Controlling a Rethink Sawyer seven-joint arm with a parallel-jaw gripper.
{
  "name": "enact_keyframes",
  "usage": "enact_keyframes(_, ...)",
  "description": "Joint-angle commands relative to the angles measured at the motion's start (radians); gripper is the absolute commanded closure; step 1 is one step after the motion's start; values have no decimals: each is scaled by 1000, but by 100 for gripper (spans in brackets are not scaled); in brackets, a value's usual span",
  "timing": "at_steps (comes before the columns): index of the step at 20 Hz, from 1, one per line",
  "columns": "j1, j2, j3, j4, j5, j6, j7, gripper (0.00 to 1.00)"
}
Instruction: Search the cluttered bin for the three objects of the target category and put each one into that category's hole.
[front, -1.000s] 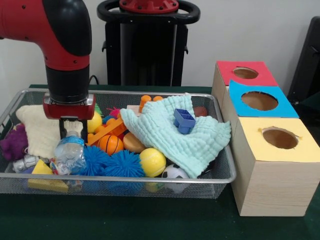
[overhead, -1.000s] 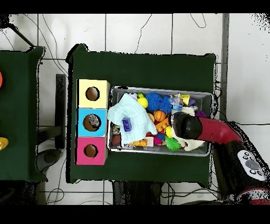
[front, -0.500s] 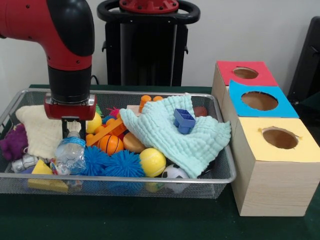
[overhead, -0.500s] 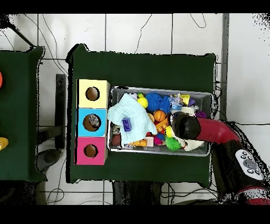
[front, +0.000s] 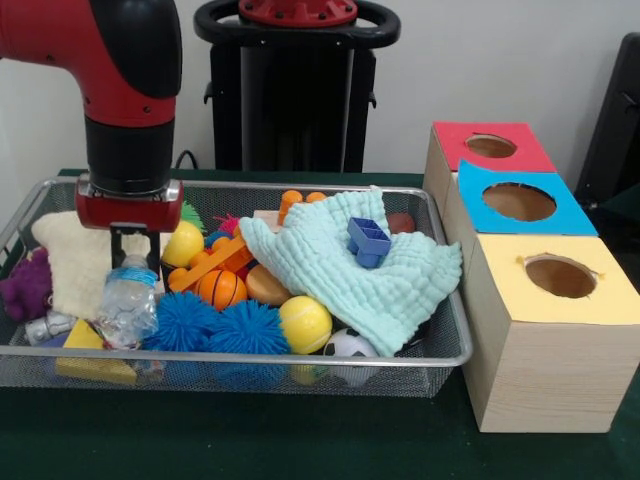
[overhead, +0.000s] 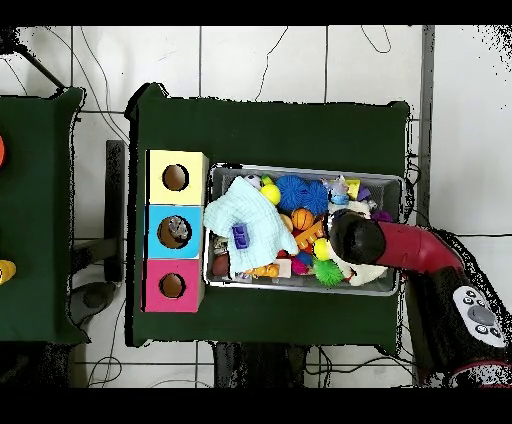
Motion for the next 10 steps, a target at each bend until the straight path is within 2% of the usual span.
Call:
enact_keyframes(1,-12,-94,24,16,55,91,78,100)
enact_keyframes(3,-10,-125,26,20,72,119,73,100)
enact_keyframes(10,1,-120,20,27,95,102,101,100)
